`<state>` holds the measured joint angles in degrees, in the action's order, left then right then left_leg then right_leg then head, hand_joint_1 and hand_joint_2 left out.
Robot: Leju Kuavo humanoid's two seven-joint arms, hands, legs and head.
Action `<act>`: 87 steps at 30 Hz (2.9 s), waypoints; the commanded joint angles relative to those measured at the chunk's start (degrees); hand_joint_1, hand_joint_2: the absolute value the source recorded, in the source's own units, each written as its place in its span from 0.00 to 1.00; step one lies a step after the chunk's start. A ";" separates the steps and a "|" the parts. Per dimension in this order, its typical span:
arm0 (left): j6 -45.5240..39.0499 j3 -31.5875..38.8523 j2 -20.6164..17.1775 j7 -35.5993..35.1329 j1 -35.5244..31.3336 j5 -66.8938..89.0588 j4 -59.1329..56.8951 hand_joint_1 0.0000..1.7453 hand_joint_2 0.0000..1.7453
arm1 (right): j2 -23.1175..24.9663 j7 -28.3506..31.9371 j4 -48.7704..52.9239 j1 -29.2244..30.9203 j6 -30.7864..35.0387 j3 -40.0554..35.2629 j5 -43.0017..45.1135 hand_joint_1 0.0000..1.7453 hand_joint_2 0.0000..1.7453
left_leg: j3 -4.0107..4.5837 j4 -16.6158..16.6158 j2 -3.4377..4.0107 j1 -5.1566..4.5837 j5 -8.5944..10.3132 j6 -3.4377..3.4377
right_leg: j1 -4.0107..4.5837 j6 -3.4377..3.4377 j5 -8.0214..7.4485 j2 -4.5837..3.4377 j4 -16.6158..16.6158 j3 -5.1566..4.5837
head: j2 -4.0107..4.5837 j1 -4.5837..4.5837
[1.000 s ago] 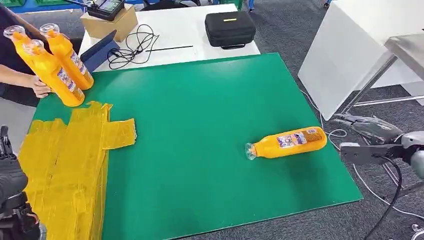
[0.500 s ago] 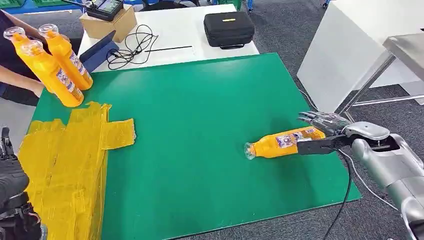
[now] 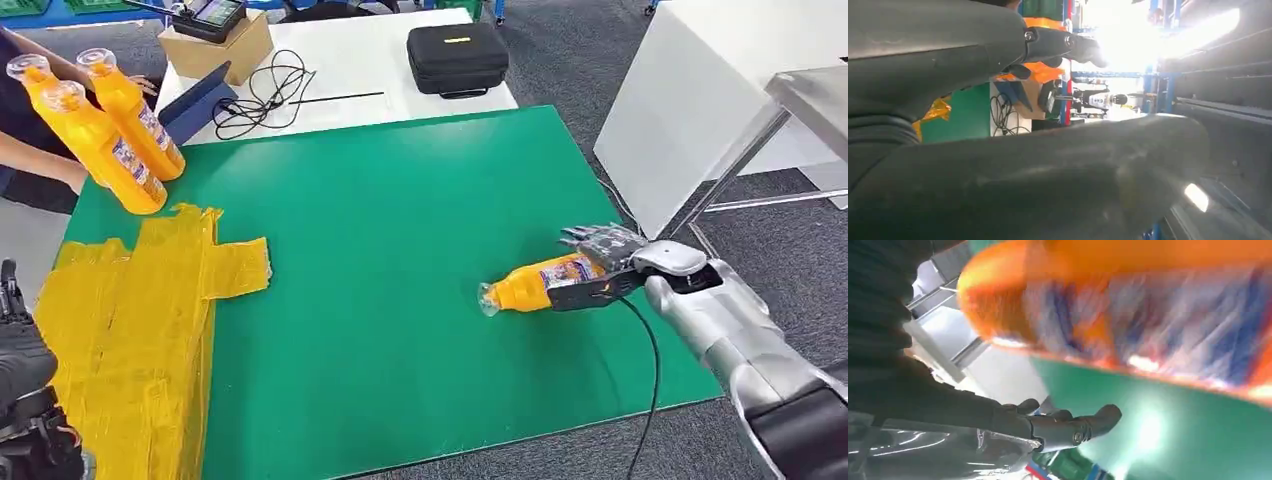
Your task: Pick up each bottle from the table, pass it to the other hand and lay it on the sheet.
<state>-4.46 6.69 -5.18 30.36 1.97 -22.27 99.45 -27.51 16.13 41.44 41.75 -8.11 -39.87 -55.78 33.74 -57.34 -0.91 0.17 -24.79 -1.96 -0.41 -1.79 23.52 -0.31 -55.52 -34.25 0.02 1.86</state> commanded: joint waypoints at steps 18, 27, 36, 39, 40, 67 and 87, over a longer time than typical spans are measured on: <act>-1.23 5.95 2.49 -0.74 6.55 0.22 4.64 0.00 0.00 | 4.18 -1.45 -13.67 7.79 0.40 -3.33 -1.05 0.00 1.00 | -0.14 -0.01 0.20 -0.07 -0.11 0.06 | -0.06 0.03 0.08 -0.11 -0.05 0.08 | 0.00 0.00; -0.94 5.83 2.34 -0.91 4.65 0.19 3.30 0.00 0.00 | -0.32 -1.25 -10.62 5.43 0.74 -2.44 -0.70 0.00 1.00 | -0.05 -0.01 -0.20 -0.06 -0.05 0.05 | -0.06 0.01 0.06 0.27 -0.01 0.09 | 0.00 0.02; -1.10 6.52 2.78 -0.93 5.64 0.06 4.31 0.00 0.00 | -0.25 -1.50 -10.62 5.28 -0.27 -1.69 -0.24 0.00 1.00 | -0.11 0.00 -0.09 -0.07 -0.08 0.07 | -0.05 0.03 0.06 0.17 0.00 0.09 | 0.00 0.00; -0.82 6.41 2.92 -1.05 5.54 0.14 4.44 0.00 0.00 | -0.45 -1.40 -10.50 3.67 0.11 -1.06 0.02 0.00 1.00 | -0.19 0.00 -0.08 -0.05 -0.12 0.08 | -0.03 0.03 0.10 0.19 0.01 0.18 | 0.00 0.00; -0.81 6.31 2.99 -1.05 5.34 0.15 4.48 0.00 0.00 | -0.46 -1.36 -10.50 2.92 0.49 -1.10 -0.05 0.00 1.00 | -0.09 0.01 -0.17 -0.03 -0.06 0.05 | -0.01 0.01 0.05 0.25 0.04 0.11 | 0.00 0.00; -1.42 5.26 2.92 -1.51 6.04 0.90 6.03 0.00 0.00 | 5.68 -2.46 -16.18 -2.82 2.49 -1.06 -1.37 1.00 1.00 | -0.69 0.11 0.09 0.08 -0.18 0.24 | 0.10 0.08 0.02 -0.08 0.19 0.58 | 0.00 0.02; 7.42 1.53 3.72 -2.83 11.27 -0.89 5.87 0.00 1.00 | 0.53 0.82 31.87 -26.42 3.16 28.30 19.70 1.00 1.00 | -0.32 0.03 -0.42 0.01 -0.12 0.17 | 0.10 0.06 0.13 0.46 0.02 0.38 | 0.00 0.00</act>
<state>0.66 11.45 -2.56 28.15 13.09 -22.27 108.28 -27.14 17.00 49.81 26.41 -2.14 -26.42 -39.29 33.51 -57.34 -1.28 0.23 -24.89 -1.84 -0.25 -1.74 23.56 0.03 -55.49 -33.91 0.02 1.86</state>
